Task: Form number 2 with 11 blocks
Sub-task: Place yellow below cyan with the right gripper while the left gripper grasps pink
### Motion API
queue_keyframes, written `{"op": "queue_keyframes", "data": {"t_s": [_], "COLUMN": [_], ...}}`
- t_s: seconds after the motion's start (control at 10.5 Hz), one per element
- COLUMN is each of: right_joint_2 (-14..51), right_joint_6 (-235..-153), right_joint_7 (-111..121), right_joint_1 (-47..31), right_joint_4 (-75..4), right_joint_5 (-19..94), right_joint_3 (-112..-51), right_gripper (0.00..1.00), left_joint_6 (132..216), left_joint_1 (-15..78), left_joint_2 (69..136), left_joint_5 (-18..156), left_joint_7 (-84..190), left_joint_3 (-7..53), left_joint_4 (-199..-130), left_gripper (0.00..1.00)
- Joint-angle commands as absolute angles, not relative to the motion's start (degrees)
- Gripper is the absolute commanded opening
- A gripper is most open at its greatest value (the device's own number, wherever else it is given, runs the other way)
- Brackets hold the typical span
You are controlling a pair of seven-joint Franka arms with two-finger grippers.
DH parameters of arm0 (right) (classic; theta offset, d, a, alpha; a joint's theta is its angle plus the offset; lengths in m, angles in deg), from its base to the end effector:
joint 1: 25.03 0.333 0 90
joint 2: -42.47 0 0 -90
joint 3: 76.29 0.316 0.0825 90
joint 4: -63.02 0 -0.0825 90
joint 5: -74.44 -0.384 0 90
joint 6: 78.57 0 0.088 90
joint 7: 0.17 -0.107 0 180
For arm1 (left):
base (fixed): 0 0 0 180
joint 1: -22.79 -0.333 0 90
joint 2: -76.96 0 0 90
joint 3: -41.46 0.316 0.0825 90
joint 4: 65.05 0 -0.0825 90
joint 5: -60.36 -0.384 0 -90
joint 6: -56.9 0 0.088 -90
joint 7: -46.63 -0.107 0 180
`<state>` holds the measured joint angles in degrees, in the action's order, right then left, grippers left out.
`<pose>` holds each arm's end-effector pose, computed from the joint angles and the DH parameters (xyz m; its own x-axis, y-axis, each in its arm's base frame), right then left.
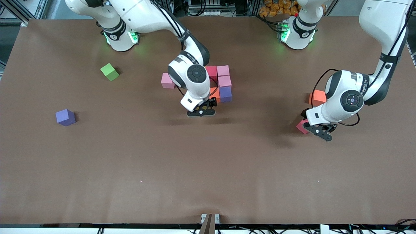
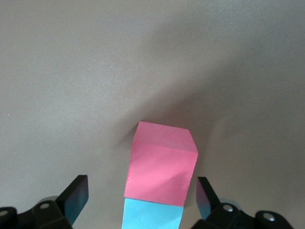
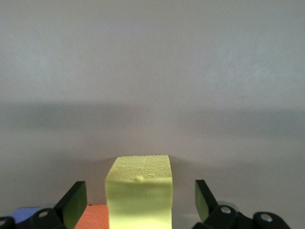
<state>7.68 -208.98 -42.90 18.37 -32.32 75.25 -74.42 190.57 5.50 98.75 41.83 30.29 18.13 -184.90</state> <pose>0.4830 0.4835 0.2546 0.9989 0.0476 -0.0014 0.0476 -0.9988 -0.0093 0.5702 -0.0530 0.2447 0.8168 -0.5658 -0.1133 -0.5721 -0.8195 -0.0321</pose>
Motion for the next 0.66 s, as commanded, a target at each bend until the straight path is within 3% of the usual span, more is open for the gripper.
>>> {"op": "queue_keyframes", "data": {"t_s": [0.0, 0.57], "right_joint_2": [15.1, 25.7], "right_joint_6": [-202.5, -204.6], "right_joint_7": [-44.0, -41.0], "right_joint_1": [16.3, 17.0], "right_joint_4": [-35.7, -57.7], "right_joint_5": [76.3, 76.6], "right_joint_3": [-74.1, -73.5], "right_gripper": [1.00, 1.00], "left_joint_6": [192.9, 195.8], "left_joint_1": [4.6, 4.4], "left_joint_2": [99.3, 102.2], "left_joint_5": [40.6, 40.7], "left_joint_7": [29.6, 29.6], "left_joint_3": [17.6, 17.7], "left_joint_4": [-186.2, -186.1], "left_gripper": [1.00, 1.00]}}
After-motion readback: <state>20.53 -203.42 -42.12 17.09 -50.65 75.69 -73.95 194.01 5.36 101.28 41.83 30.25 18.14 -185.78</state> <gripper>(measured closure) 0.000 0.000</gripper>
